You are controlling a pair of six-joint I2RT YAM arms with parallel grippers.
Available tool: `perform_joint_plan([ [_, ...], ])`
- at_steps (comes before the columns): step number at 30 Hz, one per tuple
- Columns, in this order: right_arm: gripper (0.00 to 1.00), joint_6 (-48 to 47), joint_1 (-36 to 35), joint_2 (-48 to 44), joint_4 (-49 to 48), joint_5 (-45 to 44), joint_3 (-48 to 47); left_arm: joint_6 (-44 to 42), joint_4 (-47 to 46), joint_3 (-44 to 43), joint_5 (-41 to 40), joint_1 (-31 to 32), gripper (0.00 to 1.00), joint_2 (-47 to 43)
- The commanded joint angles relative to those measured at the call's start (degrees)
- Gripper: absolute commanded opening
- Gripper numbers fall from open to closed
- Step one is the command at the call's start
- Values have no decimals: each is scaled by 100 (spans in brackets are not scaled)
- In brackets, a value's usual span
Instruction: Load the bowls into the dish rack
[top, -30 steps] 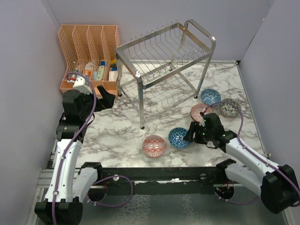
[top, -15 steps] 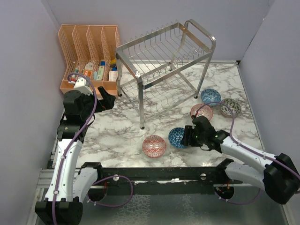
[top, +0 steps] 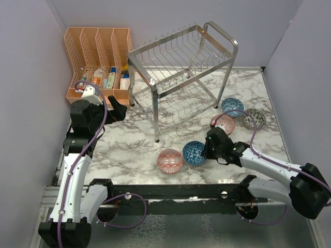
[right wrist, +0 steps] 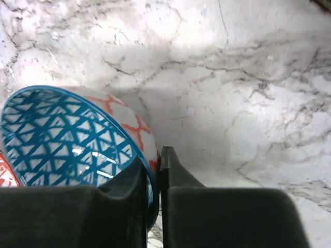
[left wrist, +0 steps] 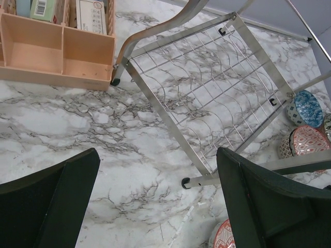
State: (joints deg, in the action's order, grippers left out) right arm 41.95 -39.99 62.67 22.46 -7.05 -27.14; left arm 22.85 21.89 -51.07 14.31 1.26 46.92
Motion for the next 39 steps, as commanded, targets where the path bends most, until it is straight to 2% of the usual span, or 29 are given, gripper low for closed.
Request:
perform_joint_plan([
  [1,1,76,-154,-23,50,-435,-272,-74,-75,43,-135,50,99,-128],
  [10,1,-350,-278,-167,359,-1249,-1141,-47,-99,22,-152,79,99,-121],
  [19,1,-851,-352,562,-296,-1768,-1977,-68,-46,-72,-233,105,99,-102],
  [24,1,-1227,-361,1010,-1035,-2065,-2337,-80,-11,-147,-244,124,99,-77],
  [33,1,-2011,-360,1664,-3310,-2800,-2127,-101,34,-213,-297,129,99,-103],
  [39,1,-1890,-345,2248,-3787,-2629,-2395,-112,52,-200,-296,139,99,-129],
])
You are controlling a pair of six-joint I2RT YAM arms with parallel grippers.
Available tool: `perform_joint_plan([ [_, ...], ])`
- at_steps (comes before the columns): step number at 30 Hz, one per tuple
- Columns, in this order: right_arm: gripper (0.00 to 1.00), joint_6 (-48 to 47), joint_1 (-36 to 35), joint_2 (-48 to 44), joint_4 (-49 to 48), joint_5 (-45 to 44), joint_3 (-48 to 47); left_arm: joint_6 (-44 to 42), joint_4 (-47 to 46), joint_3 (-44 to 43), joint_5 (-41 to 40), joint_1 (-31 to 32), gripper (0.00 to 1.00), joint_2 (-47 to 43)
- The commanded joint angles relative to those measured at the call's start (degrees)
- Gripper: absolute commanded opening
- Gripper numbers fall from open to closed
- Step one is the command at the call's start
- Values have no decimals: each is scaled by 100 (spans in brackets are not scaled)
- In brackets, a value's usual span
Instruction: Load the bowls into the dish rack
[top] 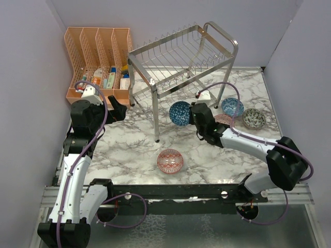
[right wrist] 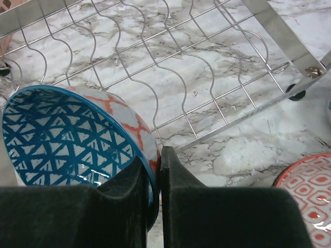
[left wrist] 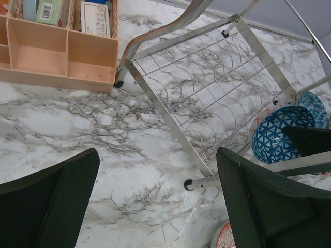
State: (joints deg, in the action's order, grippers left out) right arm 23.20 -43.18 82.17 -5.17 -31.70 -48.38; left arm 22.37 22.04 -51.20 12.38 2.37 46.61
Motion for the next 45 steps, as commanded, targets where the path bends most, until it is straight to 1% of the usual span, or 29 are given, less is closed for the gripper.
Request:
perform_joint_plan([
  [1,1,32,-13,400,-1017,-97,-352,-68,57,-195,-109,31,99,-106],
  [3,1,151,29,600,-1060,74,-460,-85,95,-213,-129,35,99,-131],
  [6,1,241,87,780,-1409,289,-462,-114,132,-230,-169,43,99,-166],
  [11,1,323,147,1061,-2028,288,-439,-130,163,-241,-201,44,99,-171],
  [19,1,68,152,1595,-3422,-207,-376,-67,125,-285,-186,45,99,-118],
  [21,1,59,152,1726,-3661,-340,-410,-56,125,-309,-179,49,99,-109],
  [25,1,24,152,2134,-3805,-710,-712,-44,115,-320,-177,44,99,-108],
  [29,1,-250,156,2601,-4194,-916,-983,-41,120,-345,-149,44,99,-83],
  [35,1,-464,153,3097,-4490,-1114,-1400,-36,103,-308,-175,44,99,-49],
  [42,1,-1178,143,3586,-5147,-1282,-1735,0,74,-259,-166,44,99,4],
  [45,1,-1539,143,3800,-5217,-1339,-1991,-3,56,-257,-166,44,99,40],
])
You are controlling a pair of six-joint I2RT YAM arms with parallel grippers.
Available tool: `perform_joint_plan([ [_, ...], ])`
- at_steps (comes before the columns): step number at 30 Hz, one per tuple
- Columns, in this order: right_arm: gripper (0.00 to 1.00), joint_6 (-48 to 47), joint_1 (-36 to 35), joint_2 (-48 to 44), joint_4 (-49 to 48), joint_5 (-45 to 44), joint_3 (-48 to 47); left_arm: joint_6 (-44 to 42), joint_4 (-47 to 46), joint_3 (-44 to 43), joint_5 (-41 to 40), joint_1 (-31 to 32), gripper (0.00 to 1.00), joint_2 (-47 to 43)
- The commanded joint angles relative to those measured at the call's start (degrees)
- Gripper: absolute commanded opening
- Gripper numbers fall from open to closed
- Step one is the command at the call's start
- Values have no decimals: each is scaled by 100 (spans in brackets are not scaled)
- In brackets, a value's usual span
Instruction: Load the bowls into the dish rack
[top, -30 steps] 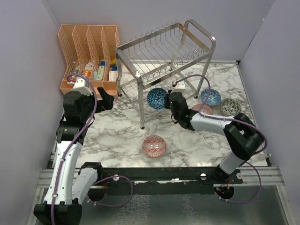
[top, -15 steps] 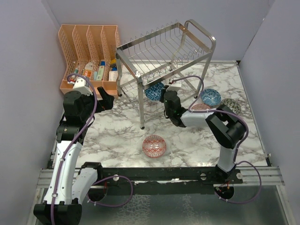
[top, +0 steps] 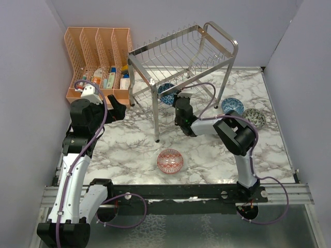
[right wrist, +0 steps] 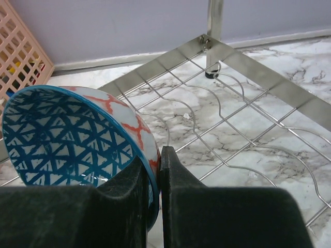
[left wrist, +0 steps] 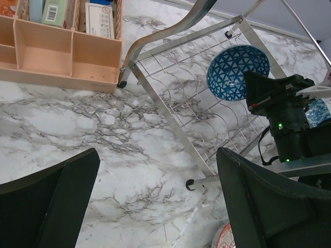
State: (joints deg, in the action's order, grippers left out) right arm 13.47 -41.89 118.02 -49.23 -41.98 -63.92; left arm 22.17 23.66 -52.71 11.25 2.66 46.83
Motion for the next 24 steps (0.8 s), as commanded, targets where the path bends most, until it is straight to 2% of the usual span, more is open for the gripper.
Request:
perform_joint_plan([
  [1,1,-669,14,288,-828,-323,-525,29,-115,-105,-52,16,99,35],
  [12,1,-1745,-63,890,-1159,-279,-1158,140,-295,51,-93,16,99,140],
  [18,1,-2485,-228,1152,-1536,-298,-1432,565,-548,363,-114,16,99,279],
  [24,1,-2587,-298,1249,-1507,-233,-1534,1198,-1185,807,13,18,96,441],
])
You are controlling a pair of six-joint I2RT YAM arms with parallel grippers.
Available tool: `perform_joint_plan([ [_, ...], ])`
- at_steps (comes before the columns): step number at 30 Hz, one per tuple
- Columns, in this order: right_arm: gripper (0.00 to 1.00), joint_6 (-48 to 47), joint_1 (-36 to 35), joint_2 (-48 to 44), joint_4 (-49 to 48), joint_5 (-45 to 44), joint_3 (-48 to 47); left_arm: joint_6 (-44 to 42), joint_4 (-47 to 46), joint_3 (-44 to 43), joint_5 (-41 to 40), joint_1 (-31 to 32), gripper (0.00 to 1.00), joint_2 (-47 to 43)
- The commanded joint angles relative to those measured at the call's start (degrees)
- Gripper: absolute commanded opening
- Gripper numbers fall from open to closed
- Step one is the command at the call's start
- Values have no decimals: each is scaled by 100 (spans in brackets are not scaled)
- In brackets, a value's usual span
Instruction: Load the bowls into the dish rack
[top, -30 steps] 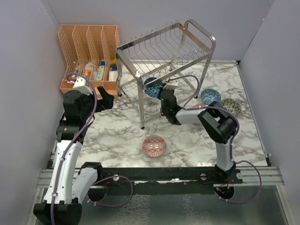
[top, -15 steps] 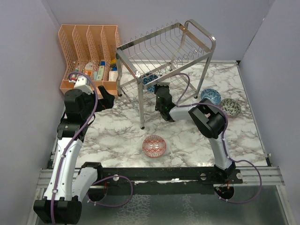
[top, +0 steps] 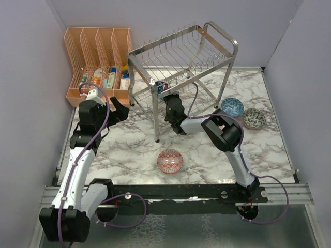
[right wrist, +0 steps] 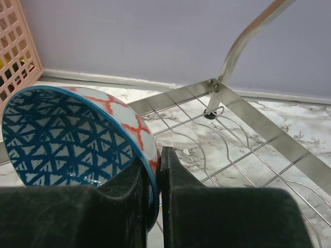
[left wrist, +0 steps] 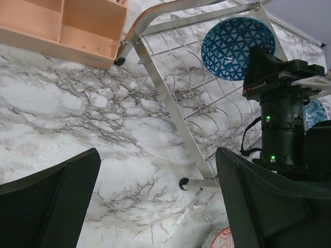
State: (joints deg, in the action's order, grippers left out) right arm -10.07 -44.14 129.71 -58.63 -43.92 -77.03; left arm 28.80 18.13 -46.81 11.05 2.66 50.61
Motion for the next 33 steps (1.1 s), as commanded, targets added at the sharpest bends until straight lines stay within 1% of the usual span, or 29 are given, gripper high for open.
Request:
perform_joint_plan([
  [1,1,-233,-77,81,-556,-26,-234,639,-772,275,62,16,95,89],
  [5,1,-266,-102,140,-487,22,-330,1042,-1314,546,165,16,95,261],
  [10,1,-281,-121,273,-357,45,-472,1551,-2037,884,155,40,91,574],
  [20,1,-400,-164,560,-324,7,-764,1910,-2668,879,-94,200,86,1486],
  [25,1,-499,-196,712,-329,-21,-859,2100,-3146,1011,-125,327,82,1923],
  [30,1,-755,-232,891,-386,-150,-1052,2241,-3695,1124,-134,460,81,2370],
  [33,1,-1073,-289,999,-622,-236,-1109,2280,-3942,1106,-130,496,81,2605],
])
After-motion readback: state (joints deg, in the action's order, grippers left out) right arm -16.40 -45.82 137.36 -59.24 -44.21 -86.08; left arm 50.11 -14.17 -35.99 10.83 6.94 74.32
